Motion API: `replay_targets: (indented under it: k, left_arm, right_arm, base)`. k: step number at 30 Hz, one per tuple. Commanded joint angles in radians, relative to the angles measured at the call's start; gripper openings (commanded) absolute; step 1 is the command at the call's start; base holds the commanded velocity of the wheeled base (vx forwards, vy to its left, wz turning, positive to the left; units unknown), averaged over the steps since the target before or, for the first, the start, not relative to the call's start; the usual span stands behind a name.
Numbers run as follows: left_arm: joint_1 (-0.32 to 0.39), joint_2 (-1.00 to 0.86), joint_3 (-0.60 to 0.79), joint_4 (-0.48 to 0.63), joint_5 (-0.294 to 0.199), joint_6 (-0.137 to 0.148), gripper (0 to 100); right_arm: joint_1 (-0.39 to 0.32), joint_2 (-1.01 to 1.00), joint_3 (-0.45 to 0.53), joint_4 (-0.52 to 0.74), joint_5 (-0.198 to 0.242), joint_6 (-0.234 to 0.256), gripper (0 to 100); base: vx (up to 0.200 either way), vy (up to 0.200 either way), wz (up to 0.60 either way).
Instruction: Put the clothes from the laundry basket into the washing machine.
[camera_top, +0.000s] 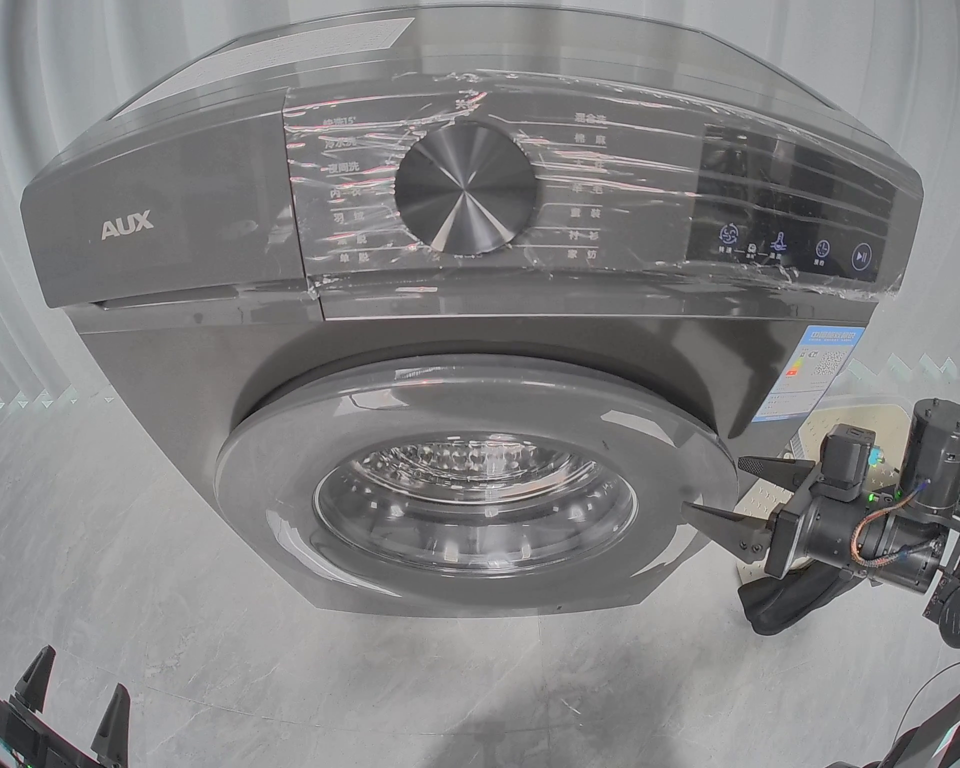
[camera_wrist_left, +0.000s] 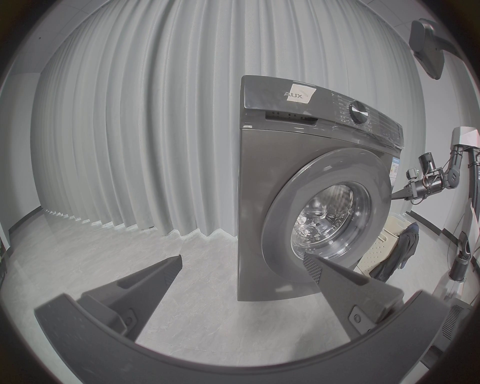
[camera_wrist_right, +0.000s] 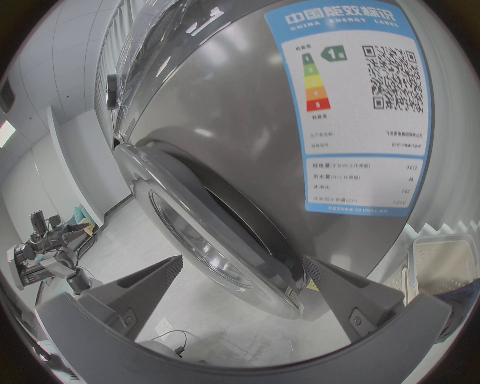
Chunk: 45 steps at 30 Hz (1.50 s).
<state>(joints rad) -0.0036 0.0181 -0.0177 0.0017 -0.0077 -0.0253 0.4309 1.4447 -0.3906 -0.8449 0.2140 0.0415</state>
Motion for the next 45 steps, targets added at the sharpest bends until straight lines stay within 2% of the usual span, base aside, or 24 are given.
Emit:
replay_targets:
  k: [1,9,18,24,28,33,40,45]
  left_arm:
    - [0.001,-0.018,0.015,0.0,0.0,-0.001,100]
    - [0.001,-0.018,0.015,0.0,0.0,-0.001,100]
    - [0.001,-0.018,0.015,0.0,0.0,-0.001,100]
    - [0.001,-0.018,0.015,0.0,0.0,-0.001,100]
    - [0.001,-0.018,0.015,0.0,0.0,-0.001,100]
    - [0.001,-0.018,0.015,0.0,0.0,-0.001,100]
    - [0.001,-0.018,0.015,0.0,0.0,-0.001,100]
    - [0.001,-0.018,0.015,0.0,0.0,0.001,100]
  right_arm:
    - [-0.006,0.071,-0.042,-0.002,0.001,-0.006,100]
    - [0.022,0.088,-0.031,0.0,0.011,-0.005,100]
    - [0.032,-0.015,0.081,0.013,0.015,-0.005,100]
    - [0.028,-0.007,0.069,-0.002,0.007,-0.011,100]
    - [0.026,0.034,0.027,-0.002,0.005,-0.017,100]
    - [0.035,0.075,0.004,-0.002,0.004,-0.017,100]
    - [0.097,0.057,0.052,-0.002,0.002,-0.014,100]
    - [0.105,0.006,0.098,0.001,0.002,-0.015,100]
  base:
    - [0.0,0.0,0.0]
    - [0.0,0.0,0.0]
    - [0.0,0.0,0.0]
    - [0.0,0.0,0.0]
    - [0.0,0.0,0.0]
    - [-0.2,0.0,0.0]
    - [-0.029,0.0,0.0]
    - [0.0,0.0,0.0]
